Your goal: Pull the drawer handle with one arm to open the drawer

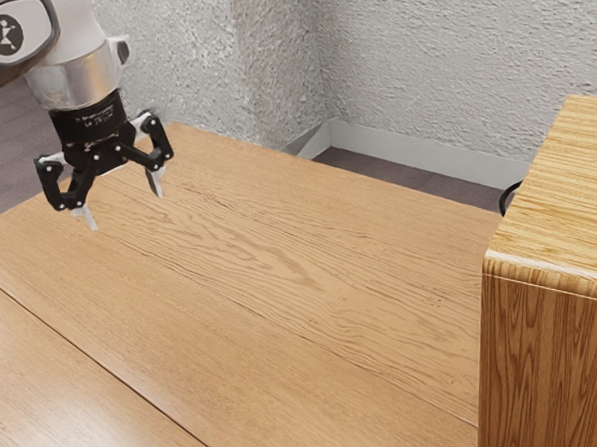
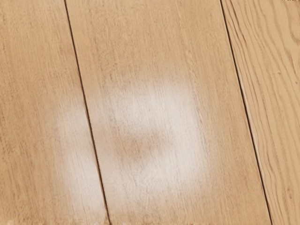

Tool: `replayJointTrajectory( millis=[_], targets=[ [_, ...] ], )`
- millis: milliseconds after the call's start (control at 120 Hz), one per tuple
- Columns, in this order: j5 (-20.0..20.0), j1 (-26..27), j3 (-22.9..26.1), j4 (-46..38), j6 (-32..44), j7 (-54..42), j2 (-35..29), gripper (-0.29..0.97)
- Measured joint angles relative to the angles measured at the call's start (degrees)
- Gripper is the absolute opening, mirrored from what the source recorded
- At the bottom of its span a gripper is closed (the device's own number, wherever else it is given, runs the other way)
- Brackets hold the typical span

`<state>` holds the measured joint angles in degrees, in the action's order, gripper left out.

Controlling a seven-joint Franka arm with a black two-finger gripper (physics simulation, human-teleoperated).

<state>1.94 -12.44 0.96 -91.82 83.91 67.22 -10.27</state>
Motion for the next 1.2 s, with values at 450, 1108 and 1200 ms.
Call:
replayJointTrajectory(
  millis=[450,1108,1200],
  targets=[
    [-5.4,4.0,1.9,0.3,-7.2,15.4,-2.5,0.68],
    [-6.6,14.2,7.3,25.6,7.4,-7.1,23.0,0.68],
    [-6.5,15.1,7.9,26.3,9.5,-10.8,23.8,0.68]
  ],
)
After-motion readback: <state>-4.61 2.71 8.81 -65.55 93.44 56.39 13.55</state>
